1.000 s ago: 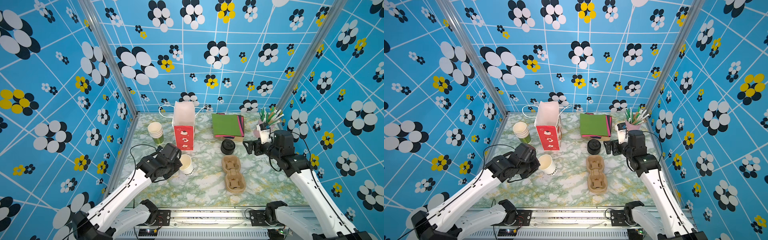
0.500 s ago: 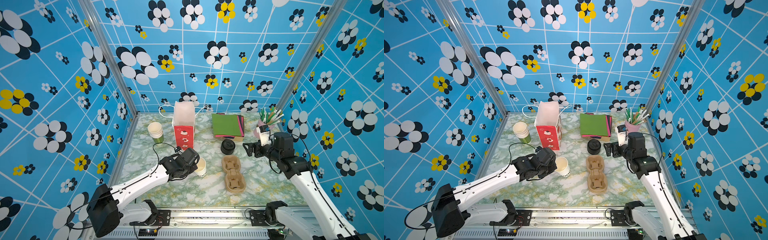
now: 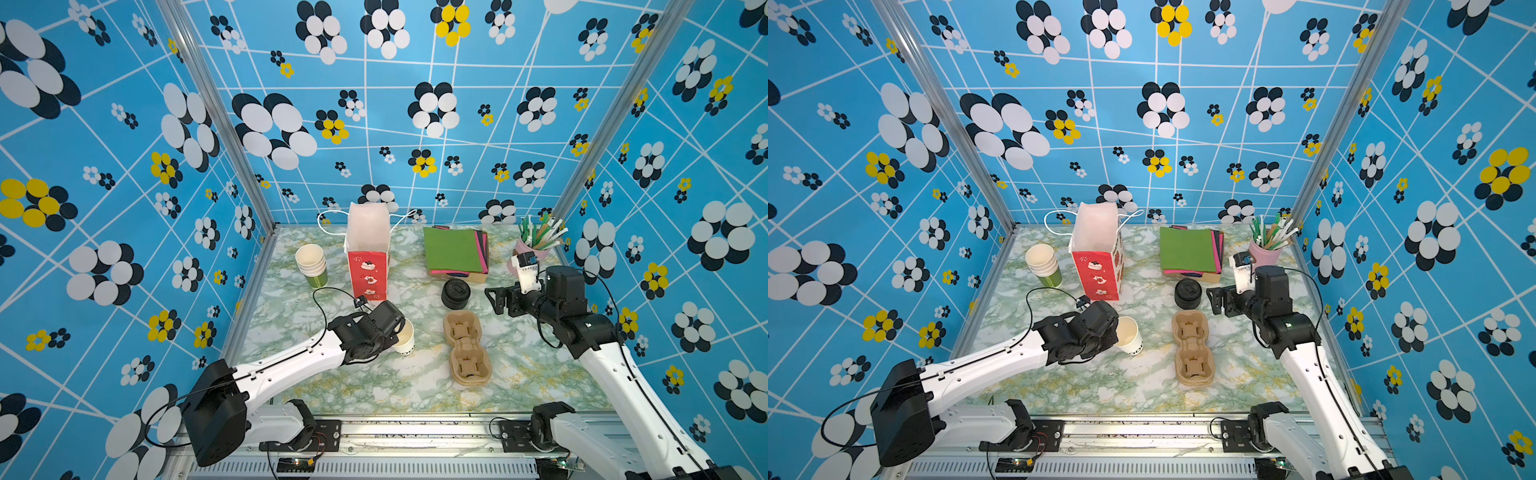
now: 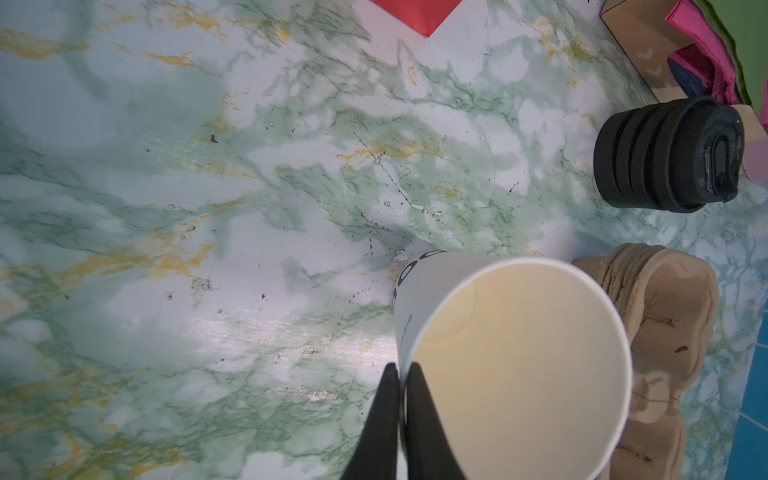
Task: Pack the takeout coffee
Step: 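Lift the white cup with the left gripper and set it upright beside the pulp carrier, then open the left gripper and draw back while the right gripper grasps the top black lid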
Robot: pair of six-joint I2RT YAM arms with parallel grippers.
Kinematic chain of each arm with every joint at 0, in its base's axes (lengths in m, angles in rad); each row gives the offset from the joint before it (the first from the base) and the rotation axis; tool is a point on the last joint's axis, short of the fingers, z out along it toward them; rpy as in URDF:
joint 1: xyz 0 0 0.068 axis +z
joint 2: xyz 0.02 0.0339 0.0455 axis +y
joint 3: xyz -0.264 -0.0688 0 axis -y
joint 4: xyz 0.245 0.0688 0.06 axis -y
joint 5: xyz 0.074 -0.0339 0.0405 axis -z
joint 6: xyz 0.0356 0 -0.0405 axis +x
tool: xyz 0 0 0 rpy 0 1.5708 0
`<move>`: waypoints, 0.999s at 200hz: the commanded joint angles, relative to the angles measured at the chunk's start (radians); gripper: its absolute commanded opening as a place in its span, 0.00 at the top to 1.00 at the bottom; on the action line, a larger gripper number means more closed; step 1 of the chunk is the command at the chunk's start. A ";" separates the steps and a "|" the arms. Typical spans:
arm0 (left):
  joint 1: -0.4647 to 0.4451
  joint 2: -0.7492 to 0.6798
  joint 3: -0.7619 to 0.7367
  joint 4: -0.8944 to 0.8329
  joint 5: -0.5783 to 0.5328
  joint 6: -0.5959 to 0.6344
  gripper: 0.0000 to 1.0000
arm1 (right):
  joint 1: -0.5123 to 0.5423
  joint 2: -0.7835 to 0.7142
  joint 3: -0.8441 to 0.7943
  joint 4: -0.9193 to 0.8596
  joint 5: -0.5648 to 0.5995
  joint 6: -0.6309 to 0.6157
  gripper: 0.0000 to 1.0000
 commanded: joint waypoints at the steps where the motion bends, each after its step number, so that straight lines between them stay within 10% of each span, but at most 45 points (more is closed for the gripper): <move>1: -0.007 0.009 0.006 -0.020 -0.016 0.013 0.86 | 0.010 0.004 -0.020 0.001 -0.012 -0.004 0.01; 158: 0.114 -0.255 0.091 -0.013 -0.120 0.475 0.12 | 0.116 0.309 0.189 -0.072 0.109 -0.003 0.02; 200: 0.237 -0.425 -0.042 0.113 0.093 0.601 0.01 | 0.181 0.482 0.280 -0.070 0.193 0.003 0.03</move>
